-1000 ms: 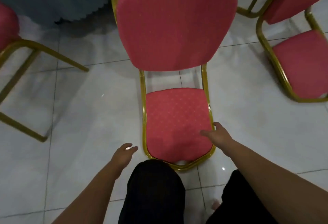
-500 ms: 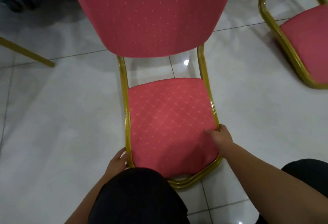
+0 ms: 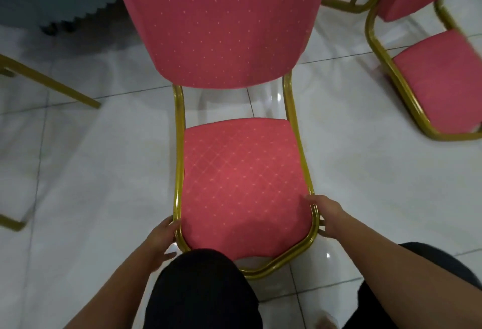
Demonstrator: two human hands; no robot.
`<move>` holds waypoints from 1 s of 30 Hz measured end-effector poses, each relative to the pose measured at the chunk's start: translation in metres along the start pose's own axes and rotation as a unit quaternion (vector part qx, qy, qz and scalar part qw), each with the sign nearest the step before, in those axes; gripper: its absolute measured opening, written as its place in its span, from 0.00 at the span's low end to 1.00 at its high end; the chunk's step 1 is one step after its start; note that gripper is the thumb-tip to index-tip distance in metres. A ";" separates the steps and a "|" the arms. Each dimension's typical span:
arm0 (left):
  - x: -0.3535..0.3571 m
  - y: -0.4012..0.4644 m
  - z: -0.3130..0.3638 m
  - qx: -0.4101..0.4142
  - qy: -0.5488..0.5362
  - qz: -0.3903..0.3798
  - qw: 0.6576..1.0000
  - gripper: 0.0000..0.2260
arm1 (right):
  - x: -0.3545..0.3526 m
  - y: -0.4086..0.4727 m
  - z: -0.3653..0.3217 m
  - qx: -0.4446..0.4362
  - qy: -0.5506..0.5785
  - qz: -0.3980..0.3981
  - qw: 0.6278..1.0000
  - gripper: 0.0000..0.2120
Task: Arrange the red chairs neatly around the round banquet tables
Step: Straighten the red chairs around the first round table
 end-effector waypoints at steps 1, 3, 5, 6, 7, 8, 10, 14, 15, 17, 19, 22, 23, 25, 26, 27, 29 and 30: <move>-0.004 -0.030 0.012 -0.006 0.003 0.009 1.000 0.16 | -0.004 -0.020 -0.006 -0.003 -0.002 0.002 1.000 0.15; -0.015 -0.081 0.034 0.006 0.002 0.034 0.999 0.17 | -0.011 -0.066 -0.022 -0.009 -0.017 -0.008 1.000 0.17; -0.021 -0.132 0.062 0.031 -0.016 0.055 0.998 0.17 | -0.020 -0.115 -0.042 -0.026 -0.044 -0.014 0.999 0.18; -0.023 -0.158 0.075 0.034 -0.027 0.057 0.997 0.17 | -0.026 -0.142 -0.052 -0.039 -0.062 -0.015 0.997 0.18; -0.025 -0.184 0.086 0.040 -0.032 0.055 0.997 0.17 | -0.033 -0.168 -0.062 -0.051 -0.074 -0.014 0.996 0.18; -0.027 -0.214 0.099 0.045 -0.040 0.056 0.997 0.17 | -0.040 -0.196 -0.073 -0.059 -0.087 -0.013 0.994 0.19; -0.036 -0.272 0.120 0.050 -0.060 0.063 0.995 0.17 | -0.056 -0.254 -0.095 -0.079 -0.121 -0.012 0.989 0.20; -0.058 -0.386 0.159 0.030 -0.088 0.061 0.994 0.20 | -0.084 -0.372 -0.136 -0.086 -0.187 0.000 0.979 0.22; -0.064 -0.411 0.167 0.025 -0.102 0.061 0.993 0.19 | -0.090 -0.399 -0.145 -0.086 -0.194 -0.001 0.977 0.21; -0.077 -0.459 0.186 0.027 -0.131 0.052 0.990 0.13 | -0.097 -0.448 -0.168 -0.093 -0.211 -0.005 0.973 0.18; -0.088 -0.498 0.202 0.021 -0.149 0.043 0.988 0.09 | -0.104 -0.488 -0.188 -0.106 -0.222 -0.001 0.969 0.16; -0.100 -0.539 0.226 0.033 -0.186 0.039 0.981 0.05 | -0.107 -0.534 -0.221 -0.141 -0.205 0.004 0.969 0.13; -0.102 -0.549 0.234 0.033 -0.199 0.048 0.978 0.03 | -0.106 -0.548 -0.232 -0.153 -0.200 0.004 0.968 0.12; -0.107 -0.567 0.249 0.033 -0.221 0.066 0.973 0.03 | -0.102 -0.569 -0.252 -0.165 -0.208 0.006 0.964 0.12; -0.110 -0.574 0.255 0.035 -0.237 0.072 0.968 0.04 | -0.097 -0.579 -0.261 -0.170 -0.222 0.010 0.960 0.12; -0.113 -0.578 0.260 0.040 -0.259 0.075 0.962 0.05 | -0.092 -0.590 -0.269 -0.178 -0.242 0.016 0.954 0.13; -0.119 -0.585 0.273 0.048 -0.294 0.090 0.950 0.07 | -0.082 -0.613 -0.288 -0.196 -0.279 0.039 0.939 0.13; -0.124 -0.586 0.279 0.056 -0.299 0.094 0.948 0.07 | -0.076 -0.622 -0.297 -0.214 -0.302 0.054 0.927 0.13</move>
Point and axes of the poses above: each hand's wrist, its own y-axis towards the middle knuckle, its own x-axis out of the palm, z = x × y, the point moved 4 cm from there along y, towards the middle knuckle, and after that the axes turned 6 degrees about -y, right-handed, at the moved point
